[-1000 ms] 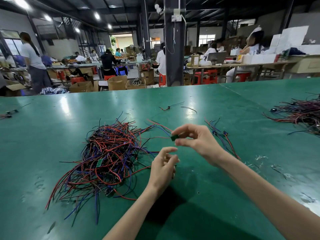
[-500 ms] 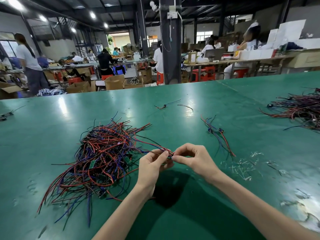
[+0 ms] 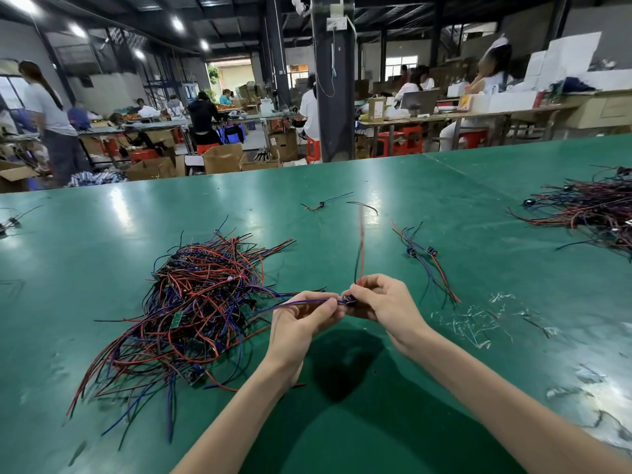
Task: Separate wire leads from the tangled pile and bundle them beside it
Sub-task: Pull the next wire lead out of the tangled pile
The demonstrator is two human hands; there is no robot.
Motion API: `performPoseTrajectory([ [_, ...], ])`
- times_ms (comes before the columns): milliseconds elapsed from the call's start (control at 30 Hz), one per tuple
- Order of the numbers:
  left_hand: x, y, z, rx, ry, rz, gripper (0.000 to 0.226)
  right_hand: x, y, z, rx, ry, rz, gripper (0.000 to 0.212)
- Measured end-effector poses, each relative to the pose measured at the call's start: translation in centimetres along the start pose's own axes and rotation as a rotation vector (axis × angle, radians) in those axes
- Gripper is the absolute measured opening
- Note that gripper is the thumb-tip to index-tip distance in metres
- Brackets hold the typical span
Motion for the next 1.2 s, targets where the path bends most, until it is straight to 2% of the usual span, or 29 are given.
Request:
performPoseTrajectory([
  [133, -0.5, 0.3, 0.2, 0.093, 0.072, -0.157, 0.026, 0.3, -0.1, 0.0, -0.022, 0.068, -0.194, 0.016],
  [233, -0.5, 0.5, 0.2, 0.118, 0.062, -0.188, 0.031, 0.4, 0.0, 0.0, -0.009, 0.077, -0.222, 0.018],
  [367, 0.2, 0.3, -0.2, 0.067, -0.11, 0.007, 0.018, 0.4, 0.4, 0.1, 0.058, 0.058, -0.153, 0.015],
  [500, 0.5, 0.8, 0.0, 0.129, -0.232, 0.077, 0.017, 0.0, 0.8, 0.3, 0.076, 0.018, -0.069, 0.015],
  [600, 0.6, 1.1, 0.2, 0.121, -0.243, 0.043, 0.024, -0.1, 0.9, 0.3, 0.087, 0.029, -0.089, 0.017],
  [733, 0.8, 1.1, 0.4, 0.067, -0.228, -0.026, 0.008, -0.1, 1.2, 0.6, 0.142, 0.034, -0.064, 0.013],
  [900, 0.5, 1.1, 0.6, 0.068, -0.2, -0.083, 0.008, 0.3, 0.8, 0.4, 0.118, 0.037, 0.021, 0.008],
  [1033, 0.2, 1.4, 0.8, 0.131, -0.23, -0.115, 0.011, 0.1, 0.2, 0.2, 0.179, 0.223, 0.007, 0.007],
  [1133, 0.2, 1.5, 1.0, 0.156, -0.284, -0.088, 0.01, 0.1, 0.2, 0.4, 0.235, 0.32, 0.027, 0.03],
  [1200, 0.1, 1.6, 1.0, 0.161, -0.314, -0.045, 0.008, 0.2, 0.1, 0.3, 0.236, 0.318, 0.035, 0.038],
])
Point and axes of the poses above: each hand's wrist, its own z-axis away from the middle knuckle, its own y-axis out of the palm, x = y × z, the point moved 5 cm from there along -z, towards the middle knuckle, and after that the axes turned 4 degrees about -x, right-handed, at the moved point
